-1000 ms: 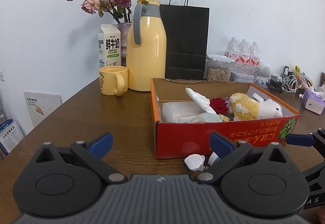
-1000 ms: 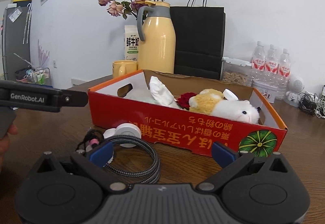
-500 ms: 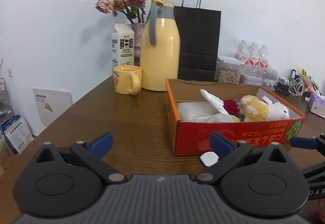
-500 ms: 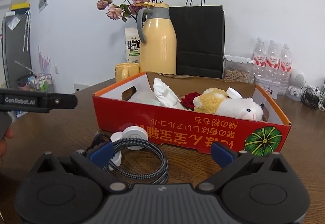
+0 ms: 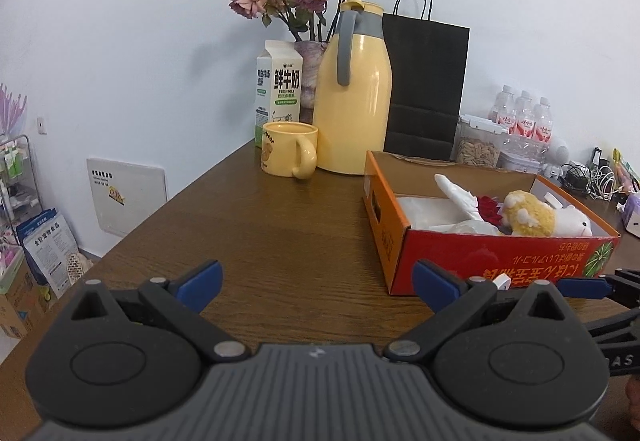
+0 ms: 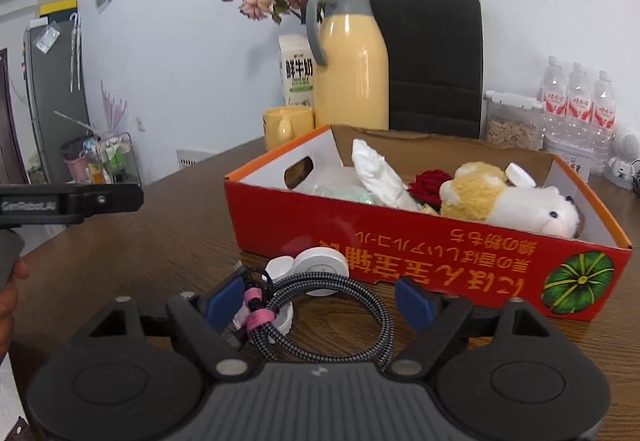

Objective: Organize objects

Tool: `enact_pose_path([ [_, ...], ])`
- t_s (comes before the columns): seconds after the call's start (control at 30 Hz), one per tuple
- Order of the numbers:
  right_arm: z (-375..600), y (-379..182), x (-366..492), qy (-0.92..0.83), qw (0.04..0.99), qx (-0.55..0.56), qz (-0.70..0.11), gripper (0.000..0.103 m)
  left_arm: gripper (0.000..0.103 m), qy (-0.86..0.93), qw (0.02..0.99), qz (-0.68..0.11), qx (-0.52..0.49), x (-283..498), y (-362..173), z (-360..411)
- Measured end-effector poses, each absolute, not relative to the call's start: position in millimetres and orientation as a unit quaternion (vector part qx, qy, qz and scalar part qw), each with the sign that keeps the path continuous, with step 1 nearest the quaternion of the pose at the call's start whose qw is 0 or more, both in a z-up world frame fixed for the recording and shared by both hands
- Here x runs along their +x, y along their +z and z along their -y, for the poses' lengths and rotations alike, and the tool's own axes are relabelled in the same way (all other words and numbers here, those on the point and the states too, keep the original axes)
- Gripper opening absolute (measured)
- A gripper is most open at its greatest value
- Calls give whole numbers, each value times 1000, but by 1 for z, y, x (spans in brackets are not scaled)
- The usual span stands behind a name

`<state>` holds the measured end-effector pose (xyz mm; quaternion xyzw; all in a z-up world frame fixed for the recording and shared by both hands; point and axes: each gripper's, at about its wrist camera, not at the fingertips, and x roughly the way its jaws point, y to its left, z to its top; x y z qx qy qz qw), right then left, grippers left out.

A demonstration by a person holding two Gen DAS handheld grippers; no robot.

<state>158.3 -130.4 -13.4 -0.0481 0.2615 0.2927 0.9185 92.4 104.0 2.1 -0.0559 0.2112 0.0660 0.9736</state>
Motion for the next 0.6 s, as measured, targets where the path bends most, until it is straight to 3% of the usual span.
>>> enact_pose_path([
  [0.27,125,-27,175,295,904,-45,-308,92,103,54,972,-223,-59,95,-3,-100],
  [0.6,135,-24,171,304,904,-20,-299,87,103,42,970,-235,-53,100,-7,-89],
])
